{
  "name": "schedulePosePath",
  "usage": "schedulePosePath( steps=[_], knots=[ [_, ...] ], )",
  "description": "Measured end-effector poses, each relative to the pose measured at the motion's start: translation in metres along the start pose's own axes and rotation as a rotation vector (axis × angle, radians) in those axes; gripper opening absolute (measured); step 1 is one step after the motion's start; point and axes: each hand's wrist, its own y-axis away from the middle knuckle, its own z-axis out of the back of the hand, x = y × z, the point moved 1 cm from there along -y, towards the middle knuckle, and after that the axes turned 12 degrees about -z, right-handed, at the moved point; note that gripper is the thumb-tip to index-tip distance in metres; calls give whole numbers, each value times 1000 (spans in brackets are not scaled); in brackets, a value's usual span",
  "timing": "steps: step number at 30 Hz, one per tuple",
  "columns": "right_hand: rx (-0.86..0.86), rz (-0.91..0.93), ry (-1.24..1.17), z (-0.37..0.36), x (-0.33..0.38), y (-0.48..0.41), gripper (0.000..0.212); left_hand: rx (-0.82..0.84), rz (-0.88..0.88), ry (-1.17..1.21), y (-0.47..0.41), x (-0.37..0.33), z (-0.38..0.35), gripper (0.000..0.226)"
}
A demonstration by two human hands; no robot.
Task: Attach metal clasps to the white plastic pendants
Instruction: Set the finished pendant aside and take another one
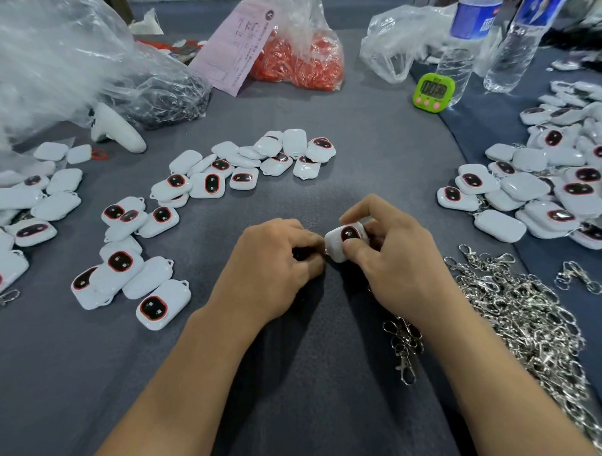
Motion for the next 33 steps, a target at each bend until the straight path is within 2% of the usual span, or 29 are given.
schedulePosePath(
  steps=[4,18,33],
  knots=[
    [-47,-8,-65,-3,-2,-1,17,11,-10,-10,-1,1,0,16],
    [11,0,-65,2,-1,-3,17,23,-30,-17,-1,1,0,14],
    [52,18,-18,5,0,-2,16,-60,-55,-56,3,-1,-3,10]
  ],
)
